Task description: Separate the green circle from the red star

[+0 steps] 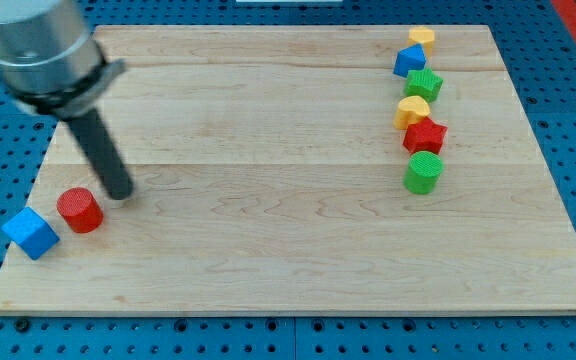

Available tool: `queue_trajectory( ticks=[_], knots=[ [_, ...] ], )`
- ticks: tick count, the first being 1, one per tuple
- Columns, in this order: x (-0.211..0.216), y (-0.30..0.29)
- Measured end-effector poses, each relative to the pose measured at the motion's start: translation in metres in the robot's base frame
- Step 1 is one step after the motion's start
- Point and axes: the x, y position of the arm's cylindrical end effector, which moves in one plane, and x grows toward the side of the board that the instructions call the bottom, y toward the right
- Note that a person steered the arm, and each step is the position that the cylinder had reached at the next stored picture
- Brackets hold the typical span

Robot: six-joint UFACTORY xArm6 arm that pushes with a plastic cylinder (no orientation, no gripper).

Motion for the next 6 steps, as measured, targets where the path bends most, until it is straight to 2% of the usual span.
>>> queue_trajectory(
  ticks=[1,2,3,4,5,6],
  knots=[
    [0.038,0.113],
    [0.043,0.249],
    [0.031,0.377],
    [-0.042,0.441],
    [-0.065,0.387],
    [-0.035,0.304]
  ],
)
